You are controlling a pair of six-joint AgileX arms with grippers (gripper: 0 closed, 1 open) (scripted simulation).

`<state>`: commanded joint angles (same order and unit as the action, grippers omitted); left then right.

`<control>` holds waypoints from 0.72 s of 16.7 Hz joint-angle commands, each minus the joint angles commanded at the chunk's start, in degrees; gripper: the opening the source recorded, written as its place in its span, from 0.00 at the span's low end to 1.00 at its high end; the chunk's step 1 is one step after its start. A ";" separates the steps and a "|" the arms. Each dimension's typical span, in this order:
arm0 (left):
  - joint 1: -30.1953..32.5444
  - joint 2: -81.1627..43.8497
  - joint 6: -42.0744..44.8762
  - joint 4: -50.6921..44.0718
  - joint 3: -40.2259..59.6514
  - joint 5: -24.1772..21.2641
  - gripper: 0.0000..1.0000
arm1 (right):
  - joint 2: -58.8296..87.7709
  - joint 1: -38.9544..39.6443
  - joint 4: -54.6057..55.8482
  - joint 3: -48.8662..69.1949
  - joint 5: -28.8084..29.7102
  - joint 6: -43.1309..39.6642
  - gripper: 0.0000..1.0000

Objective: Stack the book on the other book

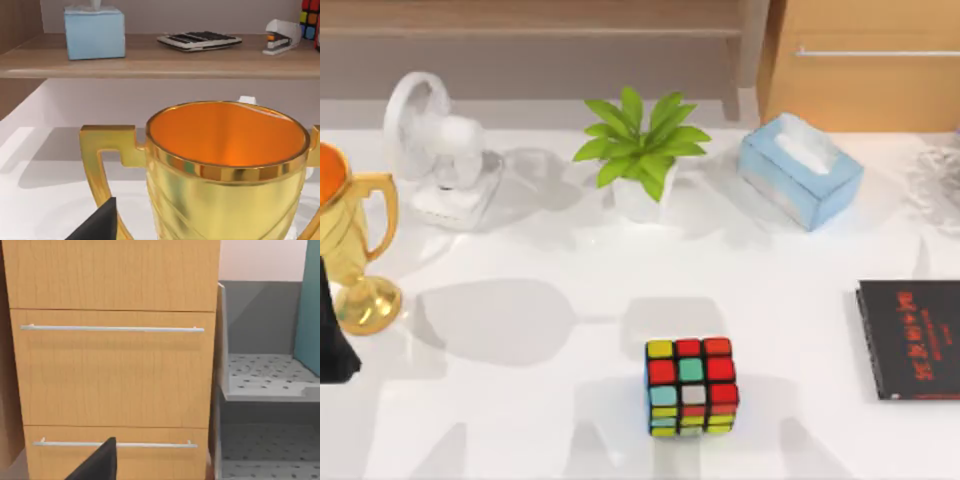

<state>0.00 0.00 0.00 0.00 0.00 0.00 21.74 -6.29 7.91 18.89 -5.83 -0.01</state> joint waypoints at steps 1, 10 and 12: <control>0.00 0.00 0.00 0.00 0.00 0.00 1.00 | 5.42 -1.31 1.65 3.95 -1.22 -0.01 1.00; 0.00 0.00 0.00 0.00 0.00 0.00 1.00 | 64.38 -13.81 17.26 42.17 -12.87 -0.22 1.00; 0.00 0.00 0.00 0.00 0.00 0.00 1.00 | 75.24 -16.14 20.18 49.40 -15.09 -0.28 1.00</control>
<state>0.00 0.00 0.00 0.00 0.00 0.00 96.98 -22.43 28.09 68.29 -20.93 -0.29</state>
